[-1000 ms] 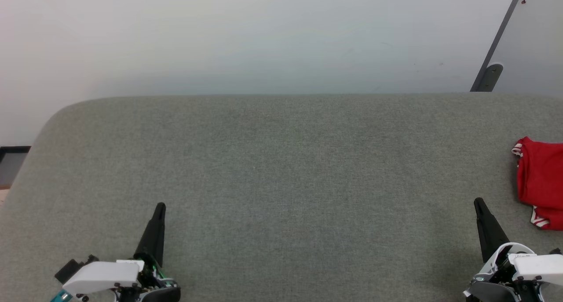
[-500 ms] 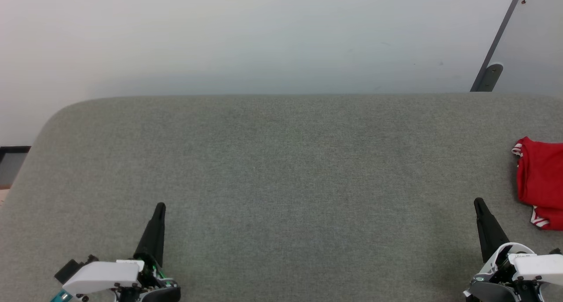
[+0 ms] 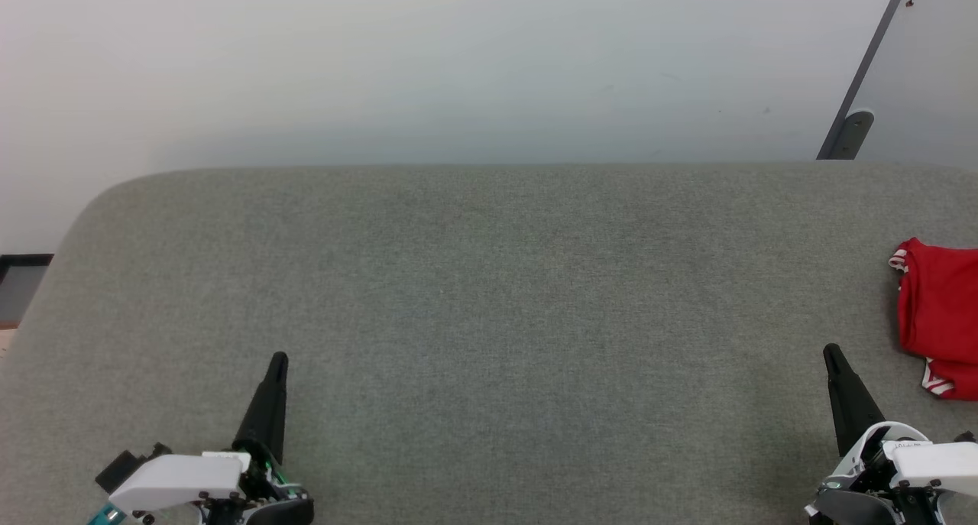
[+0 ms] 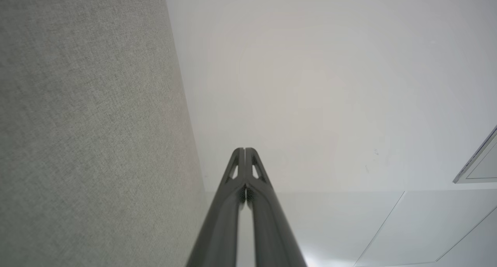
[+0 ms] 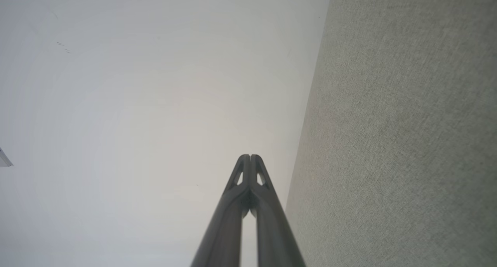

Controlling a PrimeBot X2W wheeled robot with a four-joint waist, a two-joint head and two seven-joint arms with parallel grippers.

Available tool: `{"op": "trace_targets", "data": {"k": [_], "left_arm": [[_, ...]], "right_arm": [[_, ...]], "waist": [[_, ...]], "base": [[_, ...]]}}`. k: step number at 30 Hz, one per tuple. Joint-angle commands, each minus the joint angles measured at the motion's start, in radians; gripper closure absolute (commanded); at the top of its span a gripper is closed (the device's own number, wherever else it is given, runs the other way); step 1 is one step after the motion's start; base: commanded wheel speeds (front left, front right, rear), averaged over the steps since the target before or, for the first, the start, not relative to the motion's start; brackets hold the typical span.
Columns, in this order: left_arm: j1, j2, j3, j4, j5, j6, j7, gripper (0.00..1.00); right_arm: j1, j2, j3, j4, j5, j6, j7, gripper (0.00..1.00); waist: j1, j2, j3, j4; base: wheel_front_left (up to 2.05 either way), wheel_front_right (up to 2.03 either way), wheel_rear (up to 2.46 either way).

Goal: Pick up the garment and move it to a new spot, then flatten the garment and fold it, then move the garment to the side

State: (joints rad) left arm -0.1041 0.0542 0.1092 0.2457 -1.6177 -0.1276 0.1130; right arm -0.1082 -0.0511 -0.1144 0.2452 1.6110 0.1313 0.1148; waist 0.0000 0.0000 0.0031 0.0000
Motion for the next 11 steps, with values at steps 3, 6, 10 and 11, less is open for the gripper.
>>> {"op": "trace_targets", "data": {"k": [3,6,10,11], "left_arm": [[-0.011,-0.002,0.003,0.001,0.004,-0.006,0.0,1.0],[-0.011,-0.002,0.003,0.001,0.005,-0.006,0.0,1.0],[-0.011,-0.002,0.004,0.001,0.005,-0.006,0.0,1.0],[-0.011,-0.002,0.004,0.001,0.005,-0.006,0.0,1.0]], "right_arm": [[-0.002,0.004,0.0,0.0,0.004,-0.001,0.002,1.0],[-0.002,0.004,0.0,0.0,0.004,-0.001,0.002,1.0],[-0.002,0.004,0.0,0.0,0.004,-0.001,0.002,1.0],[-0.002,0.004,0.0,0.0,0.004,-0.001,0.002,1.0]], "waist": [[0.0,0.0,0.0,0.0],[0.0,0.0,0.0,0.0],[0.0,0.0,0.0,0.0],[0.0,0.0,0.0,0.0]], "base": [[0.0,0.0,0.0],[0.0,0.0,0.0],[0.0,0.0,0.0],[0.0,0.0,0.0]]}}
